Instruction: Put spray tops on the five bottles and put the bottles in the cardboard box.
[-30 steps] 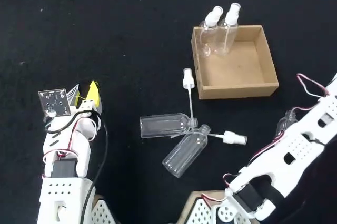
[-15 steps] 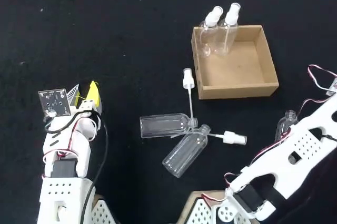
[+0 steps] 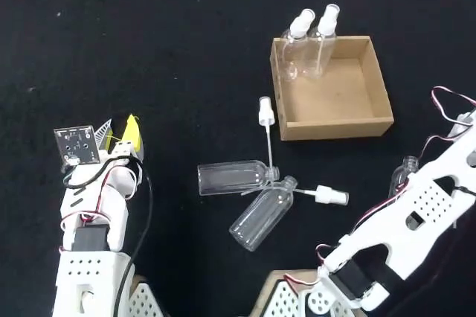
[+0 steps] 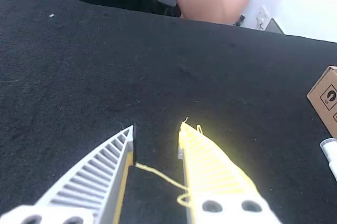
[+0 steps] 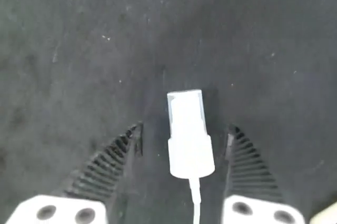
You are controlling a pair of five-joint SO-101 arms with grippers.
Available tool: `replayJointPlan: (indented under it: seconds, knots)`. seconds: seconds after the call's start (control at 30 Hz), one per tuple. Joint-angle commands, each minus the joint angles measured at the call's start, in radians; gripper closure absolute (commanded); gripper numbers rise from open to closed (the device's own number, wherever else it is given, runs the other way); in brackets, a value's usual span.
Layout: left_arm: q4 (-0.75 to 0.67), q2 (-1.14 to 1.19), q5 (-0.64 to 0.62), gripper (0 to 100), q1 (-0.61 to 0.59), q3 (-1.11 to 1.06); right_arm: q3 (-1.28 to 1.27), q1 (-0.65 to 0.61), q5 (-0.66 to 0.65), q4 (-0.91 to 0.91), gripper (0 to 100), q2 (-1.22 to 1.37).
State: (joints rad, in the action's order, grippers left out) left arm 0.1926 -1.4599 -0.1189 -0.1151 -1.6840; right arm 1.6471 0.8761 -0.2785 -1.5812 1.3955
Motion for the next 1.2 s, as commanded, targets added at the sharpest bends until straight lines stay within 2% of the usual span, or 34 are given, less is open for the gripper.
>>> replayJointPlan:
  seconds: [0.0,0.17,0.53,0.83,0.93,1.17]
  knots:
    - [-0.002,-0.012,-0.006,86,-0.007,-0.024,0.015,-0.011,-0.002,0.049,85.8,-0.062]
    - [-0.003,-0.012,-0.006,86,-0.007,-0.024,0.022,-0.009,-0.044,0.023,98.8,-0.03]
    - [-0.005,-0.012,-0.006,86,-0.002,-0.024,0.021,-0.04,-0.057,-0.178,98.8,-0.262]
    - [-0.005,-0.012,-0.006,86,-0.007,-0.024,-0.033,-0.057,0.021,-0.19,98.8,-0.553]
    - [-0.005,-0.012,-0.006,86,-0.007,-0.024,-0.214,-0.063,0.021,-0.19,98.8,-0.727]
    - [0.0,-0.012,-0.006,86,-0.008,-0.024,-0.938,-0.175,-0.014,-0.175,98.8,-1.244]
